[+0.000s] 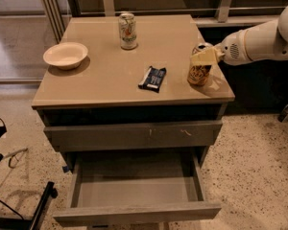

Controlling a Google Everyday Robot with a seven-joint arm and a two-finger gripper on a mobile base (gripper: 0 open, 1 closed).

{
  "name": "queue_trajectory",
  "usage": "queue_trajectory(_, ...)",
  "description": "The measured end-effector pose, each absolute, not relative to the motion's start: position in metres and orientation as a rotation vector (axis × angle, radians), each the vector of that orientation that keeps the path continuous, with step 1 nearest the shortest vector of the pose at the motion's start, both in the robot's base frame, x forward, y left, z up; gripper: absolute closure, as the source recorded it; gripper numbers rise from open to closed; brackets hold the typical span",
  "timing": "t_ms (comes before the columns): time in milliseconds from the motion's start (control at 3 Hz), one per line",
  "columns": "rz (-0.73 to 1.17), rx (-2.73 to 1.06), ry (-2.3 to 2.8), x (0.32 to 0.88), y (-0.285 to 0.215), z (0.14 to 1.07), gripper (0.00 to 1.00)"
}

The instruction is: Pick orange can from middle drawer and place on counter

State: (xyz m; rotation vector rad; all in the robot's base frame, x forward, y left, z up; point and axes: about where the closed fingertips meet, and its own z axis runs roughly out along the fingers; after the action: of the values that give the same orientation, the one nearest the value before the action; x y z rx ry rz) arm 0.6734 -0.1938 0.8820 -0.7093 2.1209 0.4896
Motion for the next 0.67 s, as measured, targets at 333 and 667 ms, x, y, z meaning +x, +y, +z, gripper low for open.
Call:
queue_trajectory(333, 0.490, -0.709, 2.121, 0.6734, -0.1937, 0.8820, 0.58)
queue_trajectory(667, 0.490, -0.709, 2.121, 0.6734, -0.1937, 0.8819, 0.35)
